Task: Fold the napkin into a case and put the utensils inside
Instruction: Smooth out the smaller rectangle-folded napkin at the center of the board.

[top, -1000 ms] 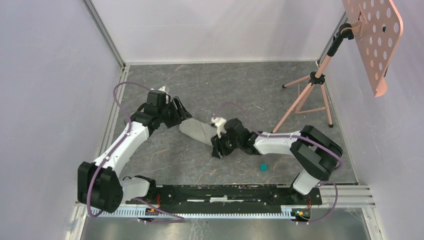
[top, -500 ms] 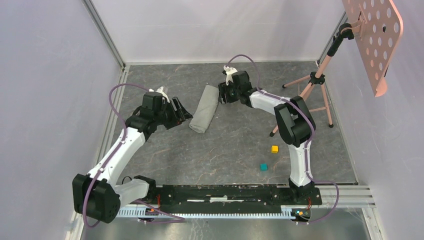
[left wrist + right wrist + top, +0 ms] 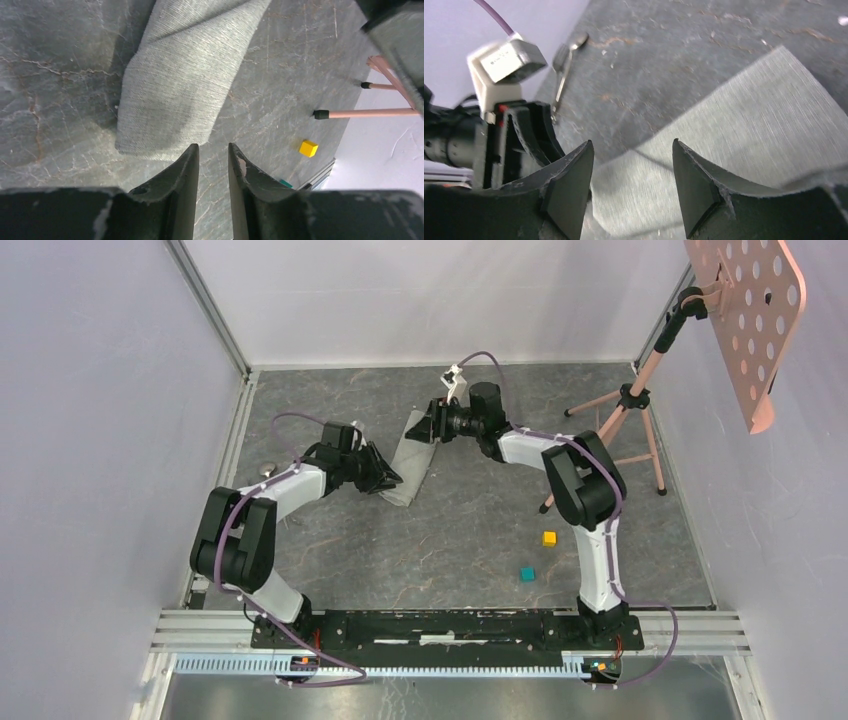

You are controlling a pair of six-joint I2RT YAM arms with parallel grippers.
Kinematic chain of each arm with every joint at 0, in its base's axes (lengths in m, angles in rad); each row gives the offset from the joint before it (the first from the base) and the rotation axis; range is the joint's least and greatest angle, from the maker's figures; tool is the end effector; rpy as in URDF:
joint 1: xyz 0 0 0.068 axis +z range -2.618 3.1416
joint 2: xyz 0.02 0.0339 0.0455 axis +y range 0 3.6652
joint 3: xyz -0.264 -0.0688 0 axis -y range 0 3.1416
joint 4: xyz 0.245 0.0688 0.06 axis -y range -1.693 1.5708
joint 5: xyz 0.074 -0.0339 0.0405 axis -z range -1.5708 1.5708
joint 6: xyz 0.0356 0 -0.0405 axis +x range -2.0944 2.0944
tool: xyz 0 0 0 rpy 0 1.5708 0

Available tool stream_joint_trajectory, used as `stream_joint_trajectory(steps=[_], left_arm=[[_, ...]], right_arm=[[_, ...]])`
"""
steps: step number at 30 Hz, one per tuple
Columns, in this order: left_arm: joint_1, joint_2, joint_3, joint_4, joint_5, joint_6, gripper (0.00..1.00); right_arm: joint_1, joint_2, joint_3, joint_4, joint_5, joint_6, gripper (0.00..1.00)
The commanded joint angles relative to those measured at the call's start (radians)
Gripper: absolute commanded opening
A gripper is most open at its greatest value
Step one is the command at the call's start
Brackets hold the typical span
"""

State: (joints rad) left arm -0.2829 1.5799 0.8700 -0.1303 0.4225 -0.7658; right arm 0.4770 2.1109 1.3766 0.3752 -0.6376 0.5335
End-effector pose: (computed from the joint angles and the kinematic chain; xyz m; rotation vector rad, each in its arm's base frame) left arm 0.3016 -0.1029 0.1840 -0.4062 2.5230 -0.9605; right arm 0.4113 0.2364 0.1842 -0.4053 2.0357 1.2629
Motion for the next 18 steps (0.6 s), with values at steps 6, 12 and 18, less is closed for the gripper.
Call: stream_joint_trajectory(steps=[6,12,18], left_arm=[[0.002,0.119,-0.039,0.09,-0.131,0.019,0.33],[0.001,0.131,-0.059,0.095,-0.149,0.031,0.32],[0.0,-0.058,-0.046,-0.046,-0.145,0.05,0.42]], right_arm=[[-0.017,0.348,0.326,0.302,-0.114,0.256,0.67],[-0.029,0.534,0.511,0.269,-0.113,0.286,0.68],[-0.011,0.452,0.544,0.154,-0.127,0.234,0.69]])
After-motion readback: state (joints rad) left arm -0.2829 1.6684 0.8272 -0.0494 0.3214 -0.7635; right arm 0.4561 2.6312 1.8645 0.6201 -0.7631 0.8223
